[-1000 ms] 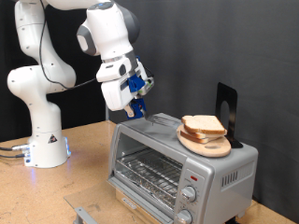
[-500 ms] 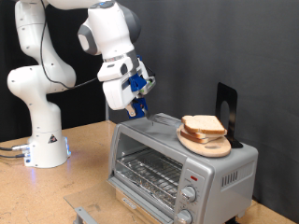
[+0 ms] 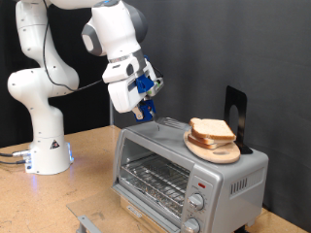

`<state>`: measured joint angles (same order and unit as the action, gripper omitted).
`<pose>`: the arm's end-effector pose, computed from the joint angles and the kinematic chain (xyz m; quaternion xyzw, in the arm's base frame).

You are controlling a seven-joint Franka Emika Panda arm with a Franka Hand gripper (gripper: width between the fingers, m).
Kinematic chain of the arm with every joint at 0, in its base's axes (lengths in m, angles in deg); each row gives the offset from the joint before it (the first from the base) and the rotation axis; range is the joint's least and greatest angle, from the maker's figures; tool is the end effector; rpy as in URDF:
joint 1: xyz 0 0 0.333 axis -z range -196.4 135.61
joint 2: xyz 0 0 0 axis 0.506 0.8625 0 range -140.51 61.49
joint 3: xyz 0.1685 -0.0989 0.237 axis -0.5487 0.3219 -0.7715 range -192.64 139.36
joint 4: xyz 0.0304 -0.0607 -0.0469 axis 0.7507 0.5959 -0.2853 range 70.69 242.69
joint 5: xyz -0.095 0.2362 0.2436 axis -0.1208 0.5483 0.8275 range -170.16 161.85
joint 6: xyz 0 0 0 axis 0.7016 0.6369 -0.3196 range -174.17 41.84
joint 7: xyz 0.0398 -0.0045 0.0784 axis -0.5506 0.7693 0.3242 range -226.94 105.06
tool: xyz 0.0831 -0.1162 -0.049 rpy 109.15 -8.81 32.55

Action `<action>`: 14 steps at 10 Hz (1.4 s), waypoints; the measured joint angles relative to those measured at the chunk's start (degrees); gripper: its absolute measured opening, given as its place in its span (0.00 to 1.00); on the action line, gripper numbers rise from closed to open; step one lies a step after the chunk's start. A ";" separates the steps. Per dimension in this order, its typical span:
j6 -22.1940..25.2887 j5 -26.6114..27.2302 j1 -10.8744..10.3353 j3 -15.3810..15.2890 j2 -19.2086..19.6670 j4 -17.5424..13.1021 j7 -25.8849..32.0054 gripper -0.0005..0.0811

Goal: Make a piece of toast with the oven

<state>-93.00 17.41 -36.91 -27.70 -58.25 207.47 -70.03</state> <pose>0.4263 0.0744 0.4116 -0.9759 0.1282 -0.0794 0.1577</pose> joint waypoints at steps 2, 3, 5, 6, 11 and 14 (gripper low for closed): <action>0.00 0.00 0.00 -0.03 0.01 -0.40 0.00 0.54; 0.00 0.00 0.00 -0.09 0.10 -0.57 -0.01 0.54; 0.00 0.00 0.00 -0.26 0.63 -1.02 -0.20 0.54; 0.00 0.00 0.00 -0.38 1.05 -1.42 -0.52 0.54; -0.01 -0.19 0.02 -1.25 4.46 -3.96 -3.03 0.54; -0.28 -0.38 0.02 -1.54 6.52 -5.41 -3.68 0.54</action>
<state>-93.29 17.03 -36.89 -29.25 -51.73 202.06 -73.71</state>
